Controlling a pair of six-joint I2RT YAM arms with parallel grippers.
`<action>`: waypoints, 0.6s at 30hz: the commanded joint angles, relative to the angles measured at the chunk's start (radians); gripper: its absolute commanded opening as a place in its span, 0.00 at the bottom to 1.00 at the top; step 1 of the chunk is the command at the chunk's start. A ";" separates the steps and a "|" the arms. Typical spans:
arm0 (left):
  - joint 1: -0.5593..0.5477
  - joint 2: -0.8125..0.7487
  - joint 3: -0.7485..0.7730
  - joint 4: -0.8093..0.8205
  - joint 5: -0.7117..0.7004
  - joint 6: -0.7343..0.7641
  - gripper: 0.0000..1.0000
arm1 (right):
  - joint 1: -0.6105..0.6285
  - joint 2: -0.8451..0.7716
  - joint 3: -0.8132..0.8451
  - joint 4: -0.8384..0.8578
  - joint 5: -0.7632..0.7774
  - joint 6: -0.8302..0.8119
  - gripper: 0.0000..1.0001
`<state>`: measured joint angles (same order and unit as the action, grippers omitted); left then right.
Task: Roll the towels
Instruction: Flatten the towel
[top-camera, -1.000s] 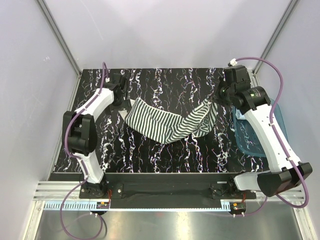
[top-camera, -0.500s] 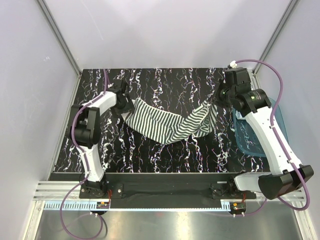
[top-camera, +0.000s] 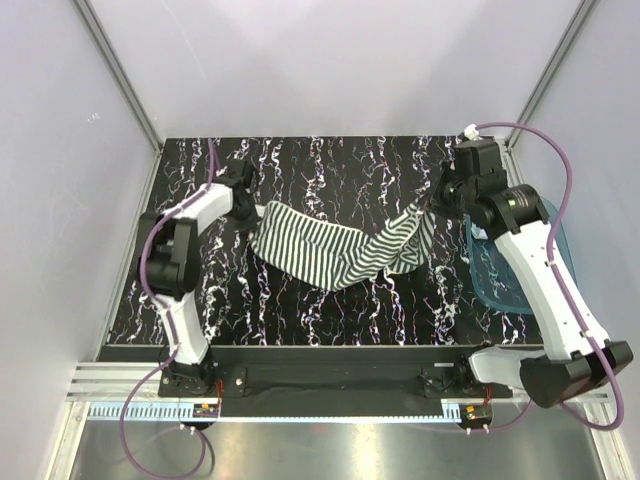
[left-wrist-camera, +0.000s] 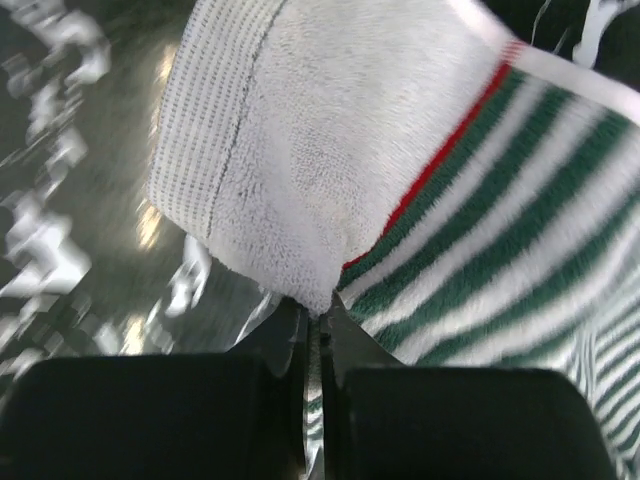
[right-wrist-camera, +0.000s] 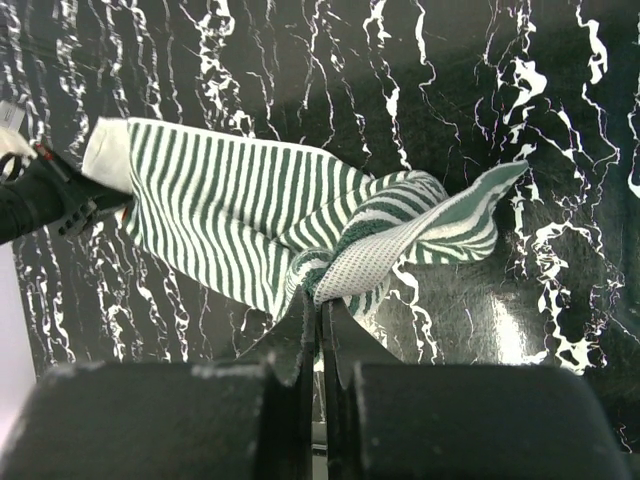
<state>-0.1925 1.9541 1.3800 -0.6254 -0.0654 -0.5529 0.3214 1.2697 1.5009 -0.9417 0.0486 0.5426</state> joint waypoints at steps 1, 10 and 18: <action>-0.031 -0.242 0.011 -0.162 -0.115 0.044 0.00 | -0.004 -0.085 0.004 -0.005 0.020 0.003 0.00; -0.065 -0.578 0.270 -0.561 -0.278 0.142 0.07 | -0.004 -0.167 0.065 -0.114 0.097 0.000 0.00; -0.022 -0.173 0.452 -0.562 -0.220 0.214 0.42 | -0.008 -0.032 0.052 -0.054 0.112 -0.016 0.00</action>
<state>-0.2405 1.5623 1.8420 -1.1503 -0.3214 -0.3904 0.3202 1.1881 1.5600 -1.0401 0.1234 0.5419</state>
